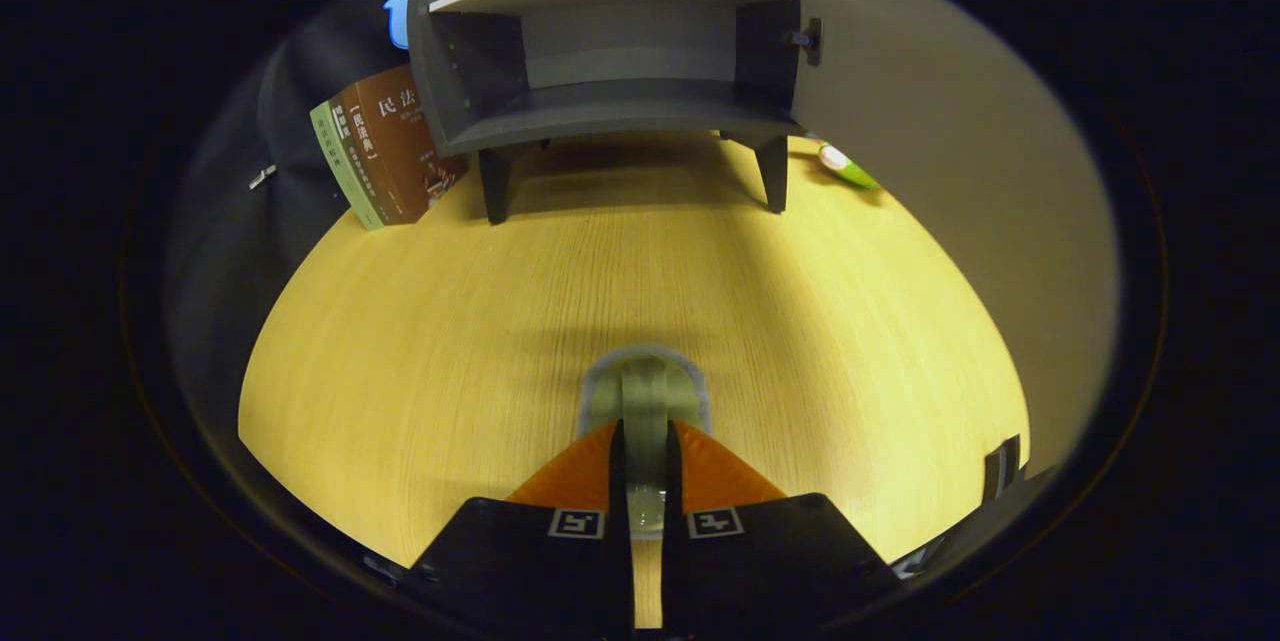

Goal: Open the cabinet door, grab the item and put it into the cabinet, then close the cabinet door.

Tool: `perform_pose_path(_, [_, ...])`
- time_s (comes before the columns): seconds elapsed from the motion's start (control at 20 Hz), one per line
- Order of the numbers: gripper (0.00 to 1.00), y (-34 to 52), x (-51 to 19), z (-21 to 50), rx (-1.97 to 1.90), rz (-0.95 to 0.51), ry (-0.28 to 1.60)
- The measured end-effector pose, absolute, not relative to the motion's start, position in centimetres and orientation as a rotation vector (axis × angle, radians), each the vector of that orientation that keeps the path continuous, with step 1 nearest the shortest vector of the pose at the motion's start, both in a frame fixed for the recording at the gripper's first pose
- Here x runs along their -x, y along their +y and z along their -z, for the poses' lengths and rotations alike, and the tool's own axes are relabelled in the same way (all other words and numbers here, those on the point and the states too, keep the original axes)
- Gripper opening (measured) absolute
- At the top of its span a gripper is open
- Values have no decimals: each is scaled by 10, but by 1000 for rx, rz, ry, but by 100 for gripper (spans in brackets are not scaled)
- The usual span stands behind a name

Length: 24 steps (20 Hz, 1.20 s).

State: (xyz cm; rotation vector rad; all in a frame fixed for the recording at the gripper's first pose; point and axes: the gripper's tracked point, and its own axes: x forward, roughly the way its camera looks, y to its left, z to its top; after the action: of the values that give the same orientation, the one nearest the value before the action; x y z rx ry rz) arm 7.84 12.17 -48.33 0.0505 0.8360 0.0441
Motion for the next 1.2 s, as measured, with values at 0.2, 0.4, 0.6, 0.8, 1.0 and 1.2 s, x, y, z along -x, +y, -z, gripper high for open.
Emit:
perform_pose_path(0.2, [15, 122, -84, 416, -82, -50, 779])
perform_pose_path(0.4, [15, 125, -104, 333, -135, -68, 702])
perform_pose_path(0.6, [15, 131, -142, 247, -155, -85, 619])
perform_pose_path(0.8, [15, 135, -196, 177, -129, -94, 534])
perform_pose_path(1.0, [15, 143, -254, 135, -107, -91, 487])
perform_pose_path(1.2, [15, 150, -311, 128, -87, -87, 509])
